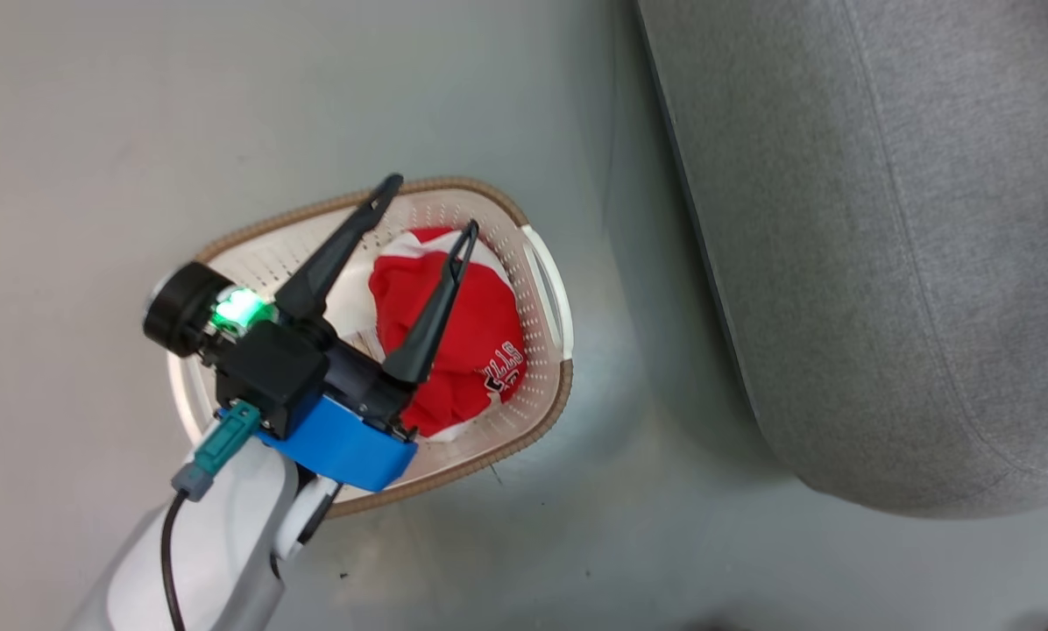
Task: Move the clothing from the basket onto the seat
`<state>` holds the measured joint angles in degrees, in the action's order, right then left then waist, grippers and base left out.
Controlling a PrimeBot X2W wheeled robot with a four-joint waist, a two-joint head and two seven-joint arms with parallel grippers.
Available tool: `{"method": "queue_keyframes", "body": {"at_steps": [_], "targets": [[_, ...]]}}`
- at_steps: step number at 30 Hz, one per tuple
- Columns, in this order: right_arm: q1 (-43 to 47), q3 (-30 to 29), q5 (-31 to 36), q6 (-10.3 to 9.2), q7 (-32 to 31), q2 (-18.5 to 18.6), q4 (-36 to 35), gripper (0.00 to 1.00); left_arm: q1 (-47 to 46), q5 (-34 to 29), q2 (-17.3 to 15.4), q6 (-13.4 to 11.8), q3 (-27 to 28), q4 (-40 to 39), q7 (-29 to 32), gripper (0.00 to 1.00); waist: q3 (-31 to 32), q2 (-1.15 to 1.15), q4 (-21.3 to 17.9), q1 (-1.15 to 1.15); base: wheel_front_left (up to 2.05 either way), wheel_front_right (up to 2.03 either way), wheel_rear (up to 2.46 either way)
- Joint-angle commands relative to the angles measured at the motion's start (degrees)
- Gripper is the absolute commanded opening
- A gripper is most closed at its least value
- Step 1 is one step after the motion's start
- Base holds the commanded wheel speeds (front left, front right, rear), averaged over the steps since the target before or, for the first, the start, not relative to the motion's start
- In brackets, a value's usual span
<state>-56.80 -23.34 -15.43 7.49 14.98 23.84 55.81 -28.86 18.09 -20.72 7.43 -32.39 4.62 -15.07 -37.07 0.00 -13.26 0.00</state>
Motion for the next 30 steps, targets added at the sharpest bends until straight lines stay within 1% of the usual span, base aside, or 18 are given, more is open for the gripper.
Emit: {"method": "queue_keyframes", "body": {"at_steps": [1,4,8,14,16,21,25,26,27,30], "targets": [[1.51,0.29,0.67,0.01,0.3,0.6,-0.11,1.0,1.04,0.46,0.6,0.05,0.14,0.61,-0.16,1.0,2.99,0.0,0.93,0.0,0.0,0.0,0.0],[3.89,0.85,1.7,0.01,0.3,1.17,-0.03,1.0,2.62,1.44,2.23,0.05,0.68,1.78,-0.16,1.0,6.71,0.0,1.8,0.0,0.0,0.0,0.0],[7.55,1.84,3.2,0.01,0.29,1.05,-0.73,1.0,5.28,2.89,4.13,0.05,1.94,3.64,-0.15,1.0,11.75,0.0,2.86,0.0,0.0,0.0,0.0],[13.89,4.25,5.07,0.01,-0.12,-1.21,-3.98,1.0,10.24,4.24,6.71,0.05,5.47,6.5,-0.15,1.0,19.44,0.0,4.29,0.0,0.0,0.0,0.0],[16.44,5.37,5.15,0.01,-0.59,-2.59,-5.79,1.0,12.07,4.69,7.72,0.05,6.89,7.4,-0.15,1.0,21.77,0.0,4.85,0.0,0.0,0.0,0.0],[23.61,8.05,5.48,0.01,-2.4,-5.02,-12.17,1.0,16.47,5.07,9.41,0.05,10.0,8.72,-0.15,1.0,26.56,0.0,6.54,0.0,0.0,0.0,0.0],[29.92,9.89,6.3,0.01,-4.0,-7.11,-19.19,1.0,19.56,5.04,10.55,0.05,12.77,9.61,-0.16,1.0,29.85,0.0,8.15,0.0,0.0,0.0,0.0],[29.92,9.89,6.3,0.01,-4.0,-7.11,-19.19,1.0,19.56,5.04,10.55,0.05,12.77,9.61,-0.16,1.0,29.85,0.0,8.15,0.0,0.0,0.0,0.0],[33.06,10.86,6.92,0.01,-4.81,-8.31,-23.11,1.0,20.89,5.05,10.99,0.05,14.23,10.01,-0.15,1.0,31.29,0.0,8.9,0.0,0.0,0.0,0.0],[37.29,12.3,7.42,0.01,-6.37,-10.13,-29.06,1.0,22.71,4.77,11.23,0.05,16.07,10.56,-0.15,1.0,32.75,0.0,9.86,0.0,0.0,0.0,0.0]]}}
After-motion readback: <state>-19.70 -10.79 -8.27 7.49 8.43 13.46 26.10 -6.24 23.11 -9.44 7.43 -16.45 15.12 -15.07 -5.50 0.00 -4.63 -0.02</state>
